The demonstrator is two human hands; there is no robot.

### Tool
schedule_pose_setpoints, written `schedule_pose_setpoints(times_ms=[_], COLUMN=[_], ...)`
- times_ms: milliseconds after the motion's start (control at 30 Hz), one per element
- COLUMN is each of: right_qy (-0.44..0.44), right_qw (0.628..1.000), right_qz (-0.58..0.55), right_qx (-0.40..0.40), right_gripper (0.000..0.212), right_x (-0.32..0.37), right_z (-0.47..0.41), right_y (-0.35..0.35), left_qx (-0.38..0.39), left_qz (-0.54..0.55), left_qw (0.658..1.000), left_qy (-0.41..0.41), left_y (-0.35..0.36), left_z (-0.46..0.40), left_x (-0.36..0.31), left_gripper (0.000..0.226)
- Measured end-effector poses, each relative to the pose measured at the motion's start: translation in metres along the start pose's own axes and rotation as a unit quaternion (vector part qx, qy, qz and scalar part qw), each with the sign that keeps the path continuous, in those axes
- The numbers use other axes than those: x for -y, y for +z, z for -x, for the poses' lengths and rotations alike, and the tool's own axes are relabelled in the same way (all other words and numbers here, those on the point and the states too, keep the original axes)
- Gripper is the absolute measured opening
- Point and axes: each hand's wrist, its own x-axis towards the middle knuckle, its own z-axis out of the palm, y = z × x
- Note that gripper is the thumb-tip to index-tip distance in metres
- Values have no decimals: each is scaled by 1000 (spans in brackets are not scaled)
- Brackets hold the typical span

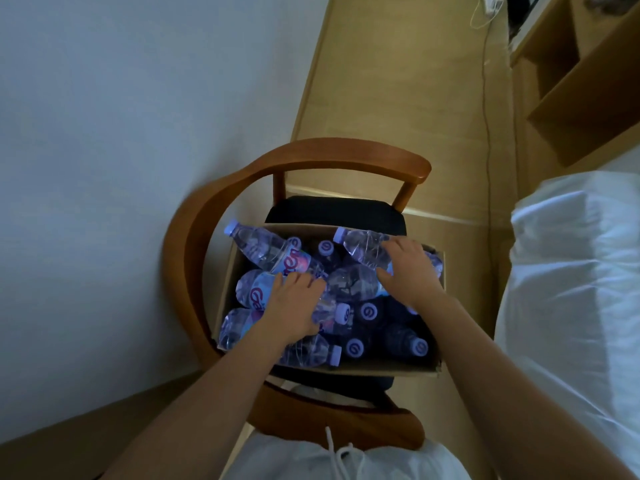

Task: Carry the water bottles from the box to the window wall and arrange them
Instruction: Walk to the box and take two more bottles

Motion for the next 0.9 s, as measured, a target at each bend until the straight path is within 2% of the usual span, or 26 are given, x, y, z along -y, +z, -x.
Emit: schedule_pose_setpoints(times_ms=[133,200,233,333,367,433,533,633,800,900], right_qy=[9,8,6,6,11,20,28,70,74,100], right_qw=[1000,1000,999,997,996,993,989,989,993,983], right_qz=[15,25,35,77,91,117,147,130,45,-70], right_qx=[2,0,1,5,8,12,-11,-25,-82,-138], right_gripper=[60,65,67,73,76,82,81,80,76,82], right_x=[-4,-7,-7,-10,-12,-14,-14,-13,-5,6], right_z=[-7,-10,-12,-19,-21,-21,-18,-7,50,97], right_y=[10,14,15,17,18,23,31,28,17,13], left_qx=[-79,-159,-204,-312,-323,-320,-313,-293,-250,-232], left_qz=[92,195,270,461,497,535,540,537,547,538], left_qw=[993,967,940,822,795,769,772,785,795,810], left_qy=[-11,-28,-53,-121,-132,-140,-117,-101,-75,-27], left_y=[-1,-7,-13,-37,-44,-54,-60,-55,-51,-54], left_z=[6,10,12,21,25,31,42,50,54,52], left_x=[8,11,11,9,8,5,-3,-10,-24,-40], left_gripper=[68,62,59,52,51,52,51,51,45,41])
